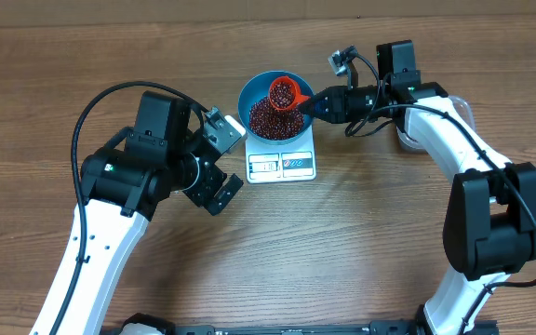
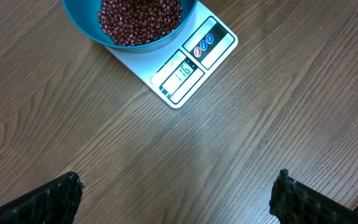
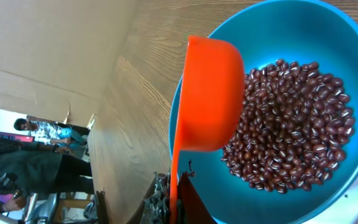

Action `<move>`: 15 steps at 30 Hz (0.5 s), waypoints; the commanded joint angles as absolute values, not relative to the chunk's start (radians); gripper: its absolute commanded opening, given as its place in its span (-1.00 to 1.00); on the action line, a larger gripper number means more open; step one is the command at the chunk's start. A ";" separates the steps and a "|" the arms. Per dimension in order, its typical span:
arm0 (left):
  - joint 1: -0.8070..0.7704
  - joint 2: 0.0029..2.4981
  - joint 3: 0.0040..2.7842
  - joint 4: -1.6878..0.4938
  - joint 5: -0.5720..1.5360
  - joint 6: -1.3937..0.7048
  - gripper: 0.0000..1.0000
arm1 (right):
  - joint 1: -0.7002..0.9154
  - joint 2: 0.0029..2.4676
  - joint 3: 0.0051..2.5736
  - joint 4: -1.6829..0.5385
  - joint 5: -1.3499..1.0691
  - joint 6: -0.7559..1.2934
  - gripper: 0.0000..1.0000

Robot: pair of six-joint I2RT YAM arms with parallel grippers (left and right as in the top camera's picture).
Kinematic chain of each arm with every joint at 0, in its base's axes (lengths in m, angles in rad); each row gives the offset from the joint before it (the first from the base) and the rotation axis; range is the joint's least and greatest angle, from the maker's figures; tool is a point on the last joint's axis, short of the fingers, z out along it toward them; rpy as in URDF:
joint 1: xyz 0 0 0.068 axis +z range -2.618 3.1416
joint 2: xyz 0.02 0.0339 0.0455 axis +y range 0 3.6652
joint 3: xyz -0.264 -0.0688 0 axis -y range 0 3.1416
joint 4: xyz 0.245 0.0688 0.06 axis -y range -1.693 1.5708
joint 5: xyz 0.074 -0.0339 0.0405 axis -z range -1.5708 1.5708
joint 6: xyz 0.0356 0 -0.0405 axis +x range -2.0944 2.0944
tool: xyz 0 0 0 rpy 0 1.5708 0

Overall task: Scoop item into bowl and weigh 150g on scale
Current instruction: 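Hold the red scoop over the blue bowl, tipping slightly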

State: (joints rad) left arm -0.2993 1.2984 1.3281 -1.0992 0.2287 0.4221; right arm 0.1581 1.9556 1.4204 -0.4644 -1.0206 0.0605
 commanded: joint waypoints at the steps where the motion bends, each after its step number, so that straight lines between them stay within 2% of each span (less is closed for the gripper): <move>1: -0.295 1.303 1.326 -1.099 0.236 0.434 0.99 | 0.163 1.958 1.422 -0.457 -1.021 0.060 -0.93; 15: -0.295 1.303 1.326 -1.099 0.236 0.434 0.99 | 0.163 1.958 1.422 -0.456 -0.982 0.044 -0.92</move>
State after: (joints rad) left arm -0.2993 1.2984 1.3281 -1.0992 0.2287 0.4221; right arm 0.1581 1.9556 1.4204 -0.4648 -0.9859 0.0601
